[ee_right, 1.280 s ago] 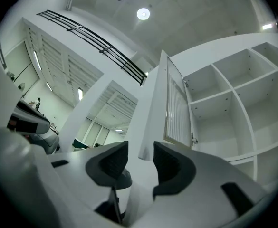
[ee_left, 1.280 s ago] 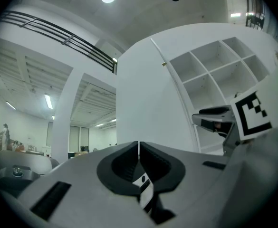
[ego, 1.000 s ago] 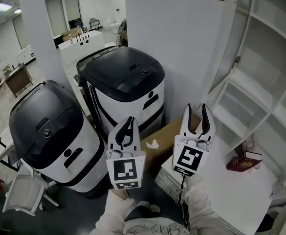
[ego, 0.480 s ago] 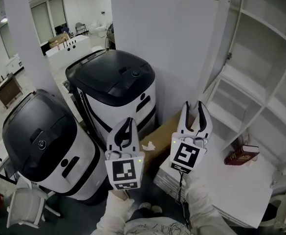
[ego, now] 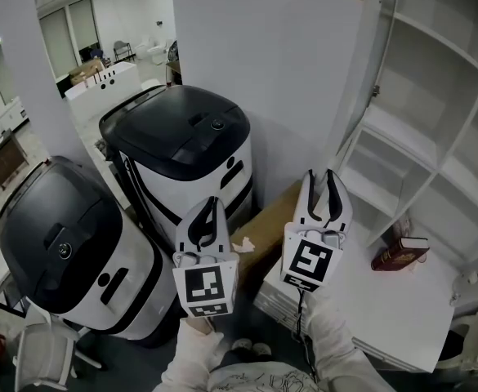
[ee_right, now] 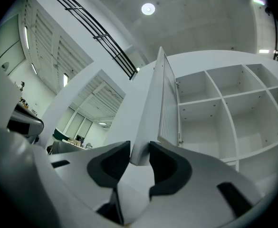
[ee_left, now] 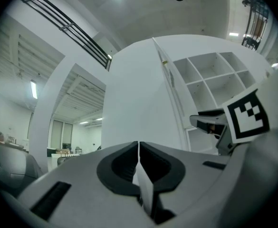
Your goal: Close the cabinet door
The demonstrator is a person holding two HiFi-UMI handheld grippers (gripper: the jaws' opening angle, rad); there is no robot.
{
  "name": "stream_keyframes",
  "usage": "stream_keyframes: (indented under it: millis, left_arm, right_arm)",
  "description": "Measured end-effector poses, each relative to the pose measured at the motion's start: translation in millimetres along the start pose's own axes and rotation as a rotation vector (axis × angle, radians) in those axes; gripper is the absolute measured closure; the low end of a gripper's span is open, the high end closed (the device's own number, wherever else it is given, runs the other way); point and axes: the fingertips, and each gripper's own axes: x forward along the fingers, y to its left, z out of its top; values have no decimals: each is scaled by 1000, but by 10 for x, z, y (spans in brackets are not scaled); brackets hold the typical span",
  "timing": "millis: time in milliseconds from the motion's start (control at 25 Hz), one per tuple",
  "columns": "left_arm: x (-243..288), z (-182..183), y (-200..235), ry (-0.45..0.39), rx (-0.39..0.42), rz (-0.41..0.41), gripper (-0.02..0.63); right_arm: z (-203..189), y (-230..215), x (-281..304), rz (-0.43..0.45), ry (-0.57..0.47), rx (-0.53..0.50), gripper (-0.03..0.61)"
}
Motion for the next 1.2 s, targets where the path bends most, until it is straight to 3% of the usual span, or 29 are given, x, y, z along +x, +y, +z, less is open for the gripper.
stream_keyframes:
  millis: [720,1200]
  left_arm:
    - [120,-98,-284,6,-38,-92,601]
    - [181,-80,-729,-5,-54,-217,601]
  right_arm:
    - [-55,-326,-222,-58,11,40,479]
    - [-141,-848,-481,-131,40,104,505]
